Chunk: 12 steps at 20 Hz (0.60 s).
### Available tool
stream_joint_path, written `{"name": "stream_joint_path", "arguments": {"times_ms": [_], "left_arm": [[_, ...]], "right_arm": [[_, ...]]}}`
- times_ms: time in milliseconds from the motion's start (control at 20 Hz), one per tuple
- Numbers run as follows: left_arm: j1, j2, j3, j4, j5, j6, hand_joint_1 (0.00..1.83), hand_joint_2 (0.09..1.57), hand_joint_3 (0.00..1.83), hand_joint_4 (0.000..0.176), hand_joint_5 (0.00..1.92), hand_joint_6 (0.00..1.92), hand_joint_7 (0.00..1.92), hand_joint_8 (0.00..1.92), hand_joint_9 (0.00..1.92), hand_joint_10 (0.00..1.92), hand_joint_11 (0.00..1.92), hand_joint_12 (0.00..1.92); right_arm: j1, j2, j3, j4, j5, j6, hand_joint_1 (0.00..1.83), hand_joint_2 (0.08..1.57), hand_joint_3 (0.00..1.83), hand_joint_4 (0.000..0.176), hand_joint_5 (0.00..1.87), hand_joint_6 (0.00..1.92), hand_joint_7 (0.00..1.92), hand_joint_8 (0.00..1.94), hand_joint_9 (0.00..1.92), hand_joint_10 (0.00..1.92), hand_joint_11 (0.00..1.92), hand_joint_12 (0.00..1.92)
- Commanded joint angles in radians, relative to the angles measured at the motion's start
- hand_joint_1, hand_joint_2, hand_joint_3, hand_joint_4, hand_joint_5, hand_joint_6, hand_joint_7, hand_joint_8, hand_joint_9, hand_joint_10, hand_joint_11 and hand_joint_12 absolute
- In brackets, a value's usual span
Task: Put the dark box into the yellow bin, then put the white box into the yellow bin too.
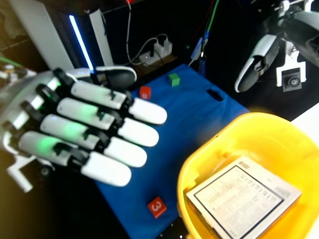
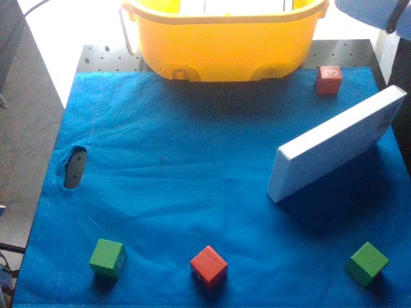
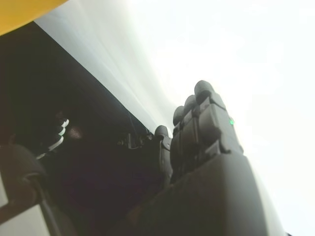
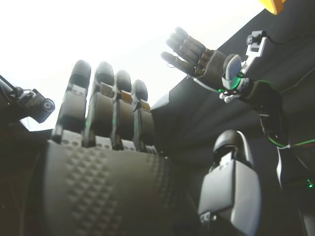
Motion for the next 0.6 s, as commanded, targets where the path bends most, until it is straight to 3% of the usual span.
{"name": "stream_joint_path", "arguments": {"times_ms": [0,150,250,300,350,400,450,500,550], "left_arm": [[-0.003,0.016,-0.004,-0.053,-0.093,-0.005,1.07,0.67,0.00,0.158,0.22,0.01,0.19,0.01,0.17,0.01,0.14,0.18],[0.004,0.071,-0.043,-0.036,-0.075,-0.003,1.06,0.69,0.00,0.130,0.22,0.00,0.19,0.01,0.12,0.00,0.08,0.15],[0.007,0.103,-0.063,-0.036,-0.072,0.000,1.05,0.70,0.00,0.150,0.20,0.00,0.17,0.00,0.08,0.00,0.05,0.13],[0.007,0.117,-0.073,-0.036,-0.067,0.006,1.04,0.69,0.00,0.132,0.20,0.00,0.18,0.00,0.08,0.00,0.05,0.12],[0.007,0.132,-0.082,-0.036,-0.059,0.012,1.03,0.68,0.00,0.132,0.19,0.00,0.17,0.00,0.07,0.00,0.06,0.12],[0.007,0.138,-0.087,-0.036,-0.056,0.013,1.06,0.69,0.00,0.134,0.19,0.00,0.16,0.00,0.07,0.00,0.06,0.11],[0.007,0.143,-0.090,-0.037,-0.054,0.014,1.09,0.69,0.00,0.116,0.20,0.01,0.16,0.00,0.06,0.00,0.04,0.10],[0.007,0.147,-0.092,-0.037,-0.054,0.015,1.12,0.69,0.00,0.108,0.23,0.00,0.16,0.00,0.10,0.00,0.10,0.08],[0.007,0.153,-0.094,-0.037,-0.052,0.017,1.13,0.70,0.00,0.116,0.24,0.00,0.15,0.00,0.08,0.00,0.10,0.07]], "right_arm": [[0.017,0.009,-0.007,-0.013,0.119,0.009,0.30,0.91,0.00,0.000,0.23,0.00,0.35,0.02,0.30,0.00,0.10,0.29],[0.015,0.031,-0.045,-0.039,0.119,0.010,0.31,0.94,0.01,0.000,0.15,0.00,0.35,0.01,0.31,0.02,0.06,0.27],[0.013,0.041,-0.071,-0.062,0.119,0.010,0.29,0.91,0.00,0.000,0.10,0.00,0.33,0.00,0.30,0.01,0.08,0.28],[0.007,0.048,-0.084,-0.069,0.119,0.010,0.32,0.89,0.00,0.012,0.08,0.00,0.31,0.00,0.28,0.00,0.08,0.28],[-0.001,0.054,-0.099,-0.080,0.119,0.010,0.35,0.86,0.00,0.024,0.09,0.00,0.31,0.00,0.28,0.00,0.07,0.36],[-0.008,0.060,-0.107,-0.085,0.119,0.010,0.38,0.86,0.00,0.025,0.08,0.00,0.30,0.00,0.27,0.00,0.06,0.37],[-0.023,0.070,-0.119,-0.089,0.119,0.010,0.41,0.85,0.00,0.031,0.10,0.00,0.31,0.00,0.27,0.00,0.05,0.38],[-0.040,0.080,-0.131,-0.090,0.119,0.010,0.41,0.83,0.00,0.025,0.11,0.01,0.33,0.01,0.30,0.01,0.11,0.41],[-0.058,0.084,-0.137,-0.090,0.118,0.010,0.45,0.81,0.00,0.024,0.12,0.01,0.33,0.01,0.31,0.01,0.11,0.41]]}}
